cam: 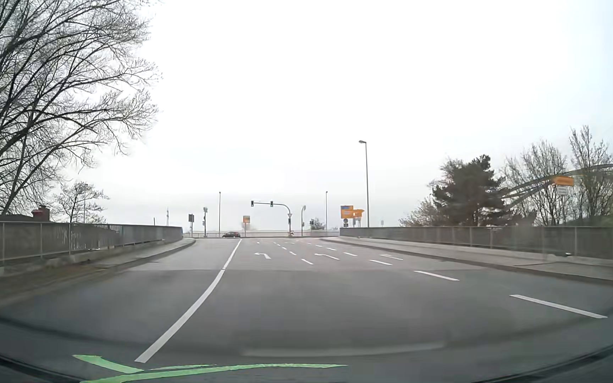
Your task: Follow the waypoints while adhering to traffic rules and regulations
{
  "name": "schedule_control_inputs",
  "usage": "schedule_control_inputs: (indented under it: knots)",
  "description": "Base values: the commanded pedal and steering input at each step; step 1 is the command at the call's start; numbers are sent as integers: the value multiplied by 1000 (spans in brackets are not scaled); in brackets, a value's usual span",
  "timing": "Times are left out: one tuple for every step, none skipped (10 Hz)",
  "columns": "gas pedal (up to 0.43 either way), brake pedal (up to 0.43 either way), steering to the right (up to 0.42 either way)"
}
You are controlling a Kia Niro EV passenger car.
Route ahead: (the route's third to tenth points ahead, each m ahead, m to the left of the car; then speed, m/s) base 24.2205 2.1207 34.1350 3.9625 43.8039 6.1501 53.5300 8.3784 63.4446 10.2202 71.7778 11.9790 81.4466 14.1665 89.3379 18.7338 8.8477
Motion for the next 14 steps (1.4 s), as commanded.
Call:
schedule_control_inputs:
  knots:
    - [150, 0, -68]
    - [138, 0, -65]
    - [138, 0, -61]
    - [138, 0, -58]
    - [138, 0, -53]
    - [138, 0, -47]
    - [138, 0, -40]
    - [138, 0, -34]
    - [150, 0, -32]
    - [157, 0, -29]
    - [157, 0, -26]
    - [157, 0, -23]
    - [169, 0, -18]
    - [169, 0, -14]
